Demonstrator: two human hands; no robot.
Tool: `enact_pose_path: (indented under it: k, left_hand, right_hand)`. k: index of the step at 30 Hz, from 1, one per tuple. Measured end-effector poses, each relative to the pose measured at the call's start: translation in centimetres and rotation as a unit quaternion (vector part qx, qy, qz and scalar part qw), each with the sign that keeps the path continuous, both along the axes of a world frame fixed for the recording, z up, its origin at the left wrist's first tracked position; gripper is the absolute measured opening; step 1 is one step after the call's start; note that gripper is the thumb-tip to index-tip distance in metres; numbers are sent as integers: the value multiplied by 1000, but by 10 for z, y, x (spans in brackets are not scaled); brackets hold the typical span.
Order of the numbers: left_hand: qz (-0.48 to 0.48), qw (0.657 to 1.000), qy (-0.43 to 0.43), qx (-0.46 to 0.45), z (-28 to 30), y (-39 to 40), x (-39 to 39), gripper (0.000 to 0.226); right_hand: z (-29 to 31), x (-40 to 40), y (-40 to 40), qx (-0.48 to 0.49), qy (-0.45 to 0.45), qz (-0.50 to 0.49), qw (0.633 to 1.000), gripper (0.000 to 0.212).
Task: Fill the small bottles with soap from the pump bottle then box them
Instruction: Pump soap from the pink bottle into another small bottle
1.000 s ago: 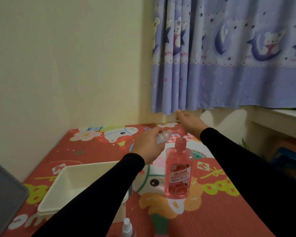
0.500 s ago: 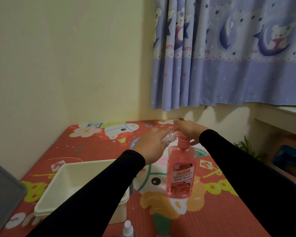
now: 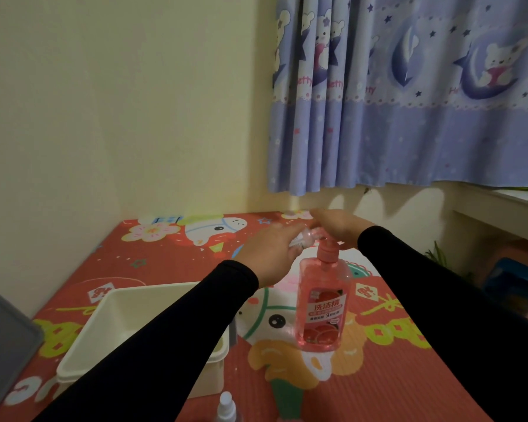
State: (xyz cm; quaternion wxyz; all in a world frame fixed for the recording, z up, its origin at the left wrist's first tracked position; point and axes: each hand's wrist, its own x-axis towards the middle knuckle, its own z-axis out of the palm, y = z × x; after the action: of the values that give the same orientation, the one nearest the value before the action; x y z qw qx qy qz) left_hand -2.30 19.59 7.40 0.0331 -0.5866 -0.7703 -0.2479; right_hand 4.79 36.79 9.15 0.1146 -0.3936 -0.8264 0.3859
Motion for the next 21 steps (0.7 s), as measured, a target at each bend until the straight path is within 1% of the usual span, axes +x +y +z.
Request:
enact_pose_path:
  k: [3,4,8,12,14,16,18,19,21]
  left_hand:
    - [-1,1000,-12,-6,-10,0,-3,46]
    - [-1,1000,-12,-7,-12,0,-3,45]
    - [-8,1000,-10,-3,-5,0,-3,48]
    - [-6,1000,-3,-1,6,0,-2,47]
    - [-5,1000,4,-5,5,-1,-1,47]
    - [-4,1000,4,-7,0,-1,-1,47]
    - [-6,1000,-7,-10,-6,-1,-3,49]
    - [-6,1000,-7,-15,-8,0,-3,50]
    - [-4,1000,-4,-21,-10,0,-3,49]
  right_hand:
    - [-9,-5,-3,-23,18,-2,1000,46]
    - [-10,-5,-4,-28,21,-1,999,47]
    - [-6,-2,-2,2,28,6,1000,54]
    - [6,-1,0,-7,52,28,998,57]
    - [5,-1,0,-17,54,23,998,56]
    - [-3,-2,-2,-49,67,18,996,48]
    - [-10,-3,-4,-81,74,22,994,30]
    - [-12,-2,-5,-91,71,21,993,26]
    - [-13,-4,-5,-88,64,16,994,31]
